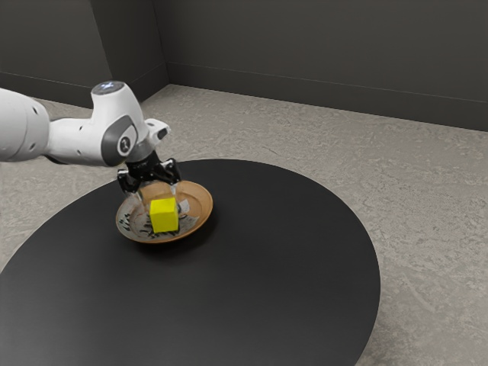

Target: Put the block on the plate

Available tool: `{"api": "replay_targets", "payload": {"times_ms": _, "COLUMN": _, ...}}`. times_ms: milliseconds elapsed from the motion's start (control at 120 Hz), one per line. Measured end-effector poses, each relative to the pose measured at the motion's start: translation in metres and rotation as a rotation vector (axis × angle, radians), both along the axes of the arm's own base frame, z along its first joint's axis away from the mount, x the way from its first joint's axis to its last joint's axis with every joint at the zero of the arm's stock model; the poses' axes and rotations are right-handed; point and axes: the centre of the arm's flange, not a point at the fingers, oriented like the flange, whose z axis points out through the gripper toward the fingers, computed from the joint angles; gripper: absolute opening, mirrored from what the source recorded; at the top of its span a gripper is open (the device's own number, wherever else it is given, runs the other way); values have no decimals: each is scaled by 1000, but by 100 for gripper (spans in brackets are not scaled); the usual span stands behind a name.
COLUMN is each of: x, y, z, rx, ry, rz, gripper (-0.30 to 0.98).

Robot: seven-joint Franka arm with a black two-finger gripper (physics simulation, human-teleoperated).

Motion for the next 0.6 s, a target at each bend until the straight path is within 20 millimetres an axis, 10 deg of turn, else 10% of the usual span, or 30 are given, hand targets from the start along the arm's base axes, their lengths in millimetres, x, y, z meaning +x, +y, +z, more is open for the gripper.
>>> {"api": "replay_targets", "payload": {"times_ms": 208, "x": -31, "y": -20, "z": 62, "rx": 8, "ry": 28, "rz": -99, "gripper": 67}}
{"api": "replay_targets", "payload": {"times_ms": 600, "x": -15, "y": -54, "z": 196, "rx": 39, "ry": 98, "rz": -452, "gripper": 68}}
